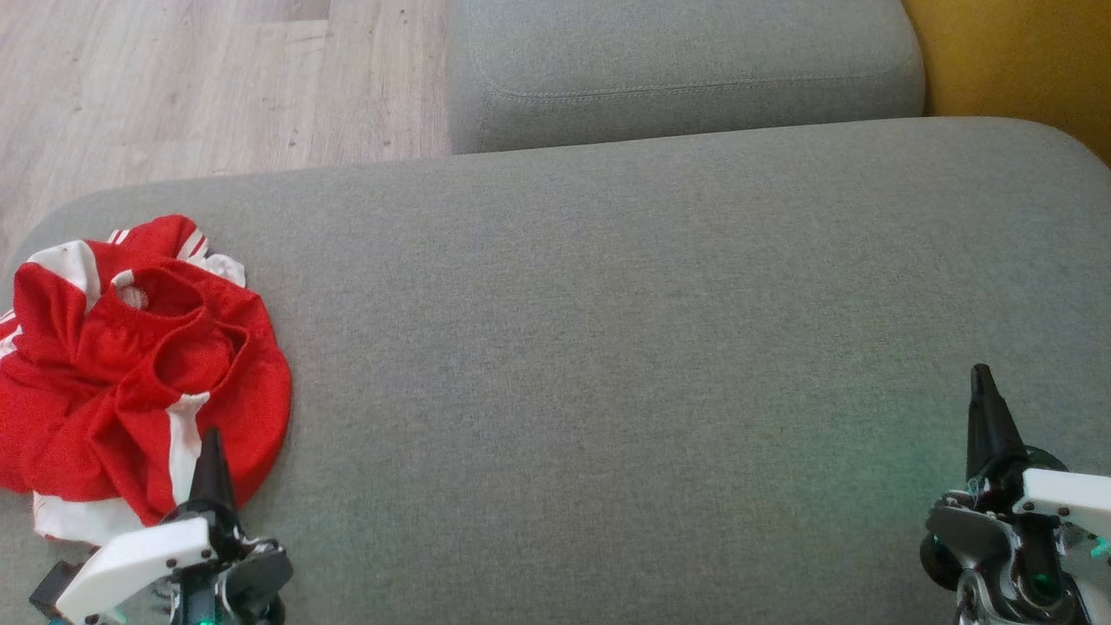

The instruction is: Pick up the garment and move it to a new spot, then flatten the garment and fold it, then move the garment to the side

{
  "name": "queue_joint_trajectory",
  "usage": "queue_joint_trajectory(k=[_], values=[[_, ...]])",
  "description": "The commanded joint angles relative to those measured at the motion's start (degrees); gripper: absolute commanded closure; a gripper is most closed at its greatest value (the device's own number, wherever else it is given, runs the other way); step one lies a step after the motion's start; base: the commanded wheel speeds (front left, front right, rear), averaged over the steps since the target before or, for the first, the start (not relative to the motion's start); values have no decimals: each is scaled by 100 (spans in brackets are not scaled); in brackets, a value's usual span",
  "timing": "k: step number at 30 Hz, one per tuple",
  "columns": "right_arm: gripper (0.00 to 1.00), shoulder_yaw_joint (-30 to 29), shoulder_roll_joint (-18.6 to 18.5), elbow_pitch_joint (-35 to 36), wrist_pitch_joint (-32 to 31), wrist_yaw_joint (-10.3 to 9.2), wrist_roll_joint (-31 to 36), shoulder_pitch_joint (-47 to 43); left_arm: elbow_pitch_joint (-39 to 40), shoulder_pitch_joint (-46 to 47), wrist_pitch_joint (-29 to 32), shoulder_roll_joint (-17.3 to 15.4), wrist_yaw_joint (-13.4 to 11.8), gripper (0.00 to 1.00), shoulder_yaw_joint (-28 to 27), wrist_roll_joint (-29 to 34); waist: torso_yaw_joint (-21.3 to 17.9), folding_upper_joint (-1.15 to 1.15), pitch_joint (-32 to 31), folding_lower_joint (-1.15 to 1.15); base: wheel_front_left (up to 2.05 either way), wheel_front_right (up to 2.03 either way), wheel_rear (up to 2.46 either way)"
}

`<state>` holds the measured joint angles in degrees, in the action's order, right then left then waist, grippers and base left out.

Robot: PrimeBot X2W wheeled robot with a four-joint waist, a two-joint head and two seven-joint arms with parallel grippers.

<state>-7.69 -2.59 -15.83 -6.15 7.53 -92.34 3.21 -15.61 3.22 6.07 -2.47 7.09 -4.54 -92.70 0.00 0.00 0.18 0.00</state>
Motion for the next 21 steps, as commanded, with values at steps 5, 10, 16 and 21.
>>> queue_joint_trajectory(k=[5,10,16,21], values=[[100,119,-29,180,-32,-4,15,298,158,296,40,-41,40,100,-195,51,0,0,0,0,0,0,0],[0,16,16,-244,2,0,-1,-118,-237,-103,-5,13,-4,0,23,0,0,0,0,0,0,0,0],[0,103,31,-360,68,0,38,-254,-347,-239,-78,26,-3,0,99,63,-1,0,-16,0,0,0,0],[0,208,18,-321,142,0,138,-261,-286,-260,-145,24,-1,0,129,214,-1,0,-34,0,0,0,0]])
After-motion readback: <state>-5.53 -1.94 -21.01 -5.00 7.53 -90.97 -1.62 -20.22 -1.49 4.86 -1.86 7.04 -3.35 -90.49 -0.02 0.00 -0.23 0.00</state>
